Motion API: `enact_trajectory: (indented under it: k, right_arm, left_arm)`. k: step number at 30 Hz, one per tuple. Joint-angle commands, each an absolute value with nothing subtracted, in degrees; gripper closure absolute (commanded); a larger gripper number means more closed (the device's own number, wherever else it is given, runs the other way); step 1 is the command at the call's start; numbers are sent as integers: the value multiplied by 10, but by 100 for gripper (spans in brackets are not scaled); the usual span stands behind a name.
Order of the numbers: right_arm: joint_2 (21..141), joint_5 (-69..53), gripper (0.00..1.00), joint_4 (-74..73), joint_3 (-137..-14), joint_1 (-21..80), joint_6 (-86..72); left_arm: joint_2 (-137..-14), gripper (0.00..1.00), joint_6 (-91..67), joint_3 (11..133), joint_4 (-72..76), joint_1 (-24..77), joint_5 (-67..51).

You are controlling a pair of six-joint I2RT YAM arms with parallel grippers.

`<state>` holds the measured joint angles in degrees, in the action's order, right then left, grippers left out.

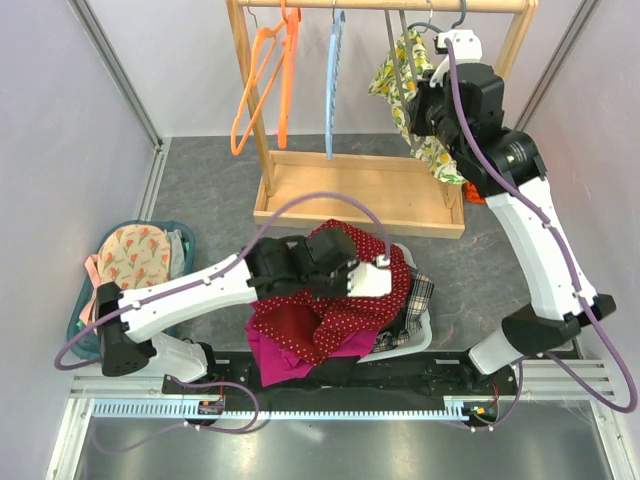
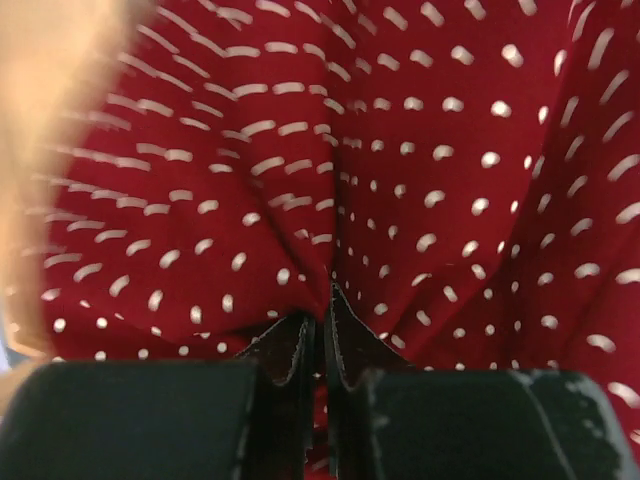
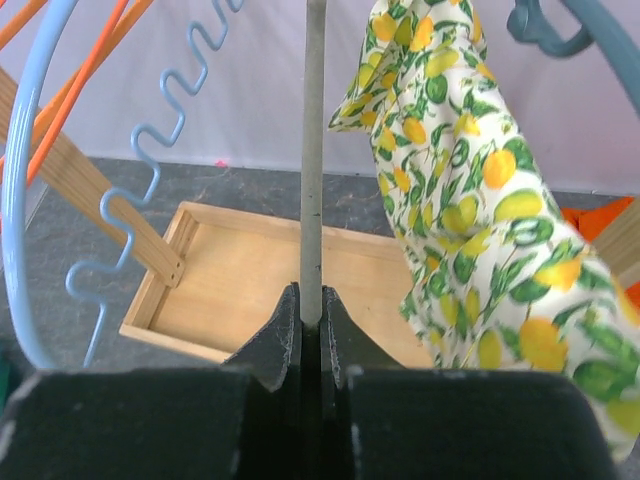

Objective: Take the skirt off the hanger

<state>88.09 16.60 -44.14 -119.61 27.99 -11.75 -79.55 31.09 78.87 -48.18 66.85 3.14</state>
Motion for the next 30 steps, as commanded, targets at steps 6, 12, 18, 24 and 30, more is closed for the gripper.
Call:
enact_trajectory:
  k: [6, 12, 18, 24, 30]
  right_arm:
    - [965, 170, 100, -399, -1309, 261, -95]
    - [1019, 145, 100, -401, -1359, 244, -98]
    - [1071, 116, 100, -398, -1390, 222, -113]
    - [1071, 92, 100, -397, -1362, 218, -127]
    - [1035, 84, 92, -417, -1333, 218, -121]
  left_arm:
    - [-783, 61, 398, 576, -388, 667, 117]
    - [-797, 1, 367, 577, -390, 667, 139]
    - [-792, 0, 281, 791, -484, 666, 175]
    - [-728, 1, 257, 925, -504, 666, 124]
    - [-700, 0, 258, 984, -505, 666, 120]
